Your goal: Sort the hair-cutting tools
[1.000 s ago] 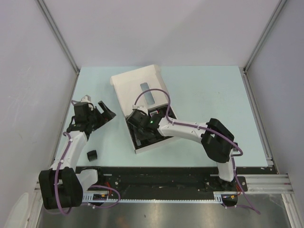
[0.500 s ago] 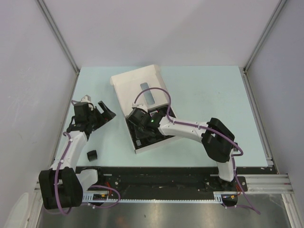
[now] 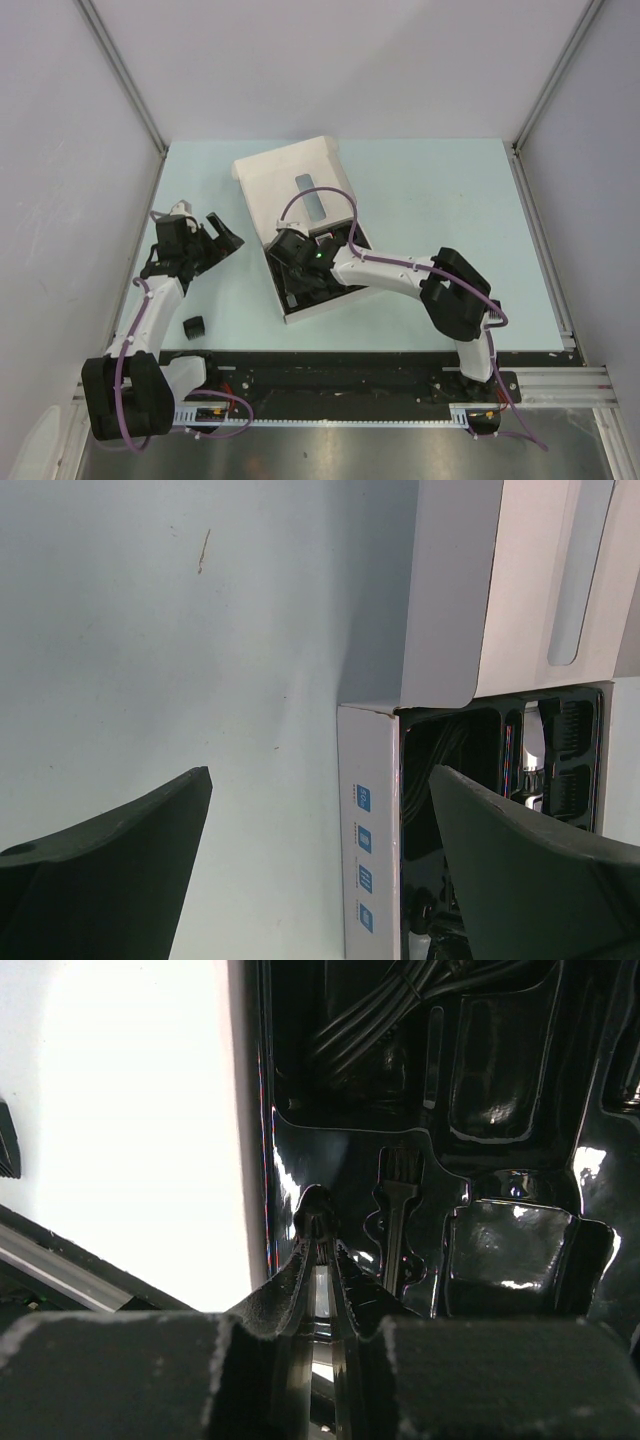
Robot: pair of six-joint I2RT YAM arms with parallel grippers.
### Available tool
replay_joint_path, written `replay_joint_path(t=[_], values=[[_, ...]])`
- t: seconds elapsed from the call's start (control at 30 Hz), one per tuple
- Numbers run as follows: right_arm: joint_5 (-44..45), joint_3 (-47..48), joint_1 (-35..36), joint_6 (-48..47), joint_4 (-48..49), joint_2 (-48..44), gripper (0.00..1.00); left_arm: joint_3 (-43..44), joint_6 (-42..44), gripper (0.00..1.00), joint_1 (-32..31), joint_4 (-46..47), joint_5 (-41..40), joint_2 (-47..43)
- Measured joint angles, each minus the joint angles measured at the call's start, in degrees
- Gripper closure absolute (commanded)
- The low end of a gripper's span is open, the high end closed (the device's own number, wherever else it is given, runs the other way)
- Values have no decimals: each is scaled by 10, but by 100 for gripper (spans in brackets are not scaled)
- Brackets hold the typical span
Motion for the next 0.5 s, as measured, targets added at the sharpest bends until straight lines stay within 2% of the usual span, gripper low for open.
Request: replay_joint_path(t=[0.5], values=[[-12, 0, 2, -8, 8, 18, 87, 0, 0, 3, 0, 0, 0, 0]])
